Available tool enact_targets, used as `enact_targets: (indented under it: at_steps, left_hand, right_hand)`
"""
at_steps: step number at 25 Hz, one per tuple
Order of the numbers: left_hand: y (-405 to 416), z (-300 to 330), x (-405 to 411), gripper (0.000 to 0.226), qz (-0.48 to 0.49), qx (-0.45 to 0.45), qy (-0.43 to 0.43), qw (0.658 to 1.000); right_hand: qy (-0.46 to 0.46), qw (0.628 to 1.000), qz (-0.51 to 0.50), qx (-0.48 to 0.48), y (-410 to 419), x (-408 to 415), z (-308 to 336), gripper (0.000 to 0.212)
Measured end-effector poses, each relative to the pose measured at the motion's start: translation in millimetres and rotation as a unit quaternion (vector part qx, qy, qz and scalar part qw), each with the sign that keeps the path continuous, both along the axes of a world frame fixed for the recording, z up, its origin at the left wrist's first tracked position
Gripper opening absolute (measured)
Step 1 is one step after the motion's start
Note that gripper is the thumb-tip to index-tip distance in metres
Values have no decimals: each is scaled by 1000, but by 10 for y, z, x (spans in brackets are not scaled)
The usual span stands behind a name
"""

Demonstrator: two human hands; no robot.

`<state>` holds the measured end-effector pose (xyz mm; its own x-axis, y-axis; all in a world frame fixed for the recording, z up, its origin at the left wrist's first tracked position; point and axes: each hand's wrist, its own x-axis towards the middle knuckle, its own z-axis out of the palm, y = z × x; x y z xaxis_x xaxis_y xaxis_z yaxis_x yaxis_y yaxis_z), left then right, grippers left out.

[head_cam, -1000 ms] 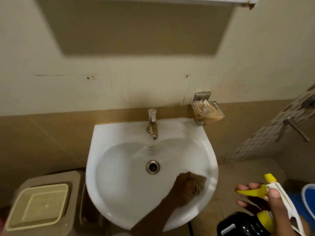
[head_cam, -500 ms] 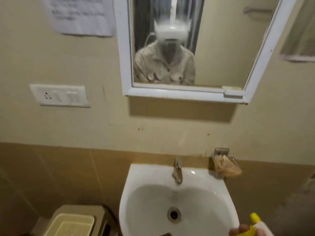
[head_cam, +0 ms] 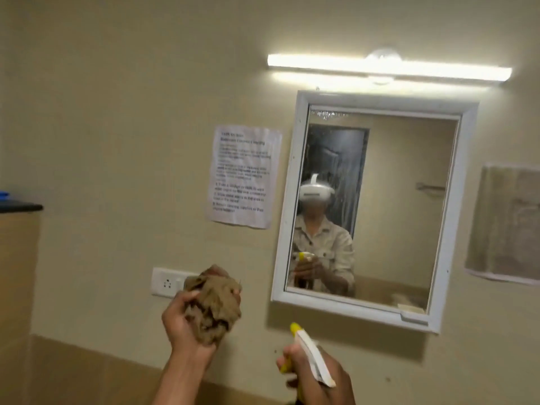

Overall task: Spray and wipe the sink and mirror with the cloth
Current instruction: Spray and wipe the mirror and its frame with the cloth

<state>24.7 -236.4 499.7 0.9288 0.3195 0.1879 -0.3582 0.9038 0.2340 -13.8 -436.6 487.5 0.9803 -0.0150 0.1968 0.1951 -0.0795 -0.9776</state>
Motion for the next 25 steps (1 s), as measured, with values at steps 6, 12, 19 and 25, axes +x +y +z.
enact_targets:
  at_steps: [6,12,19,25]
  left_hand:
    - [46,1570,460,25,-50,196,-136,970]
    - [67,2846,979,32,260,358,-226,868]
    - [216,3541,1719,48,421,528,-302,672]
    - [-49,3397,2020,55,494,591,-353,531]
  right_hand:
    - [-250,958,-102,-94,332,345,1250,39]
    - [-358,908,-188,-106,651,688,2257,42]
    - [-387,877,-249,-139,831,952,2751,40]
    - [-329,897,-252,-151,766,1120,2282,42]
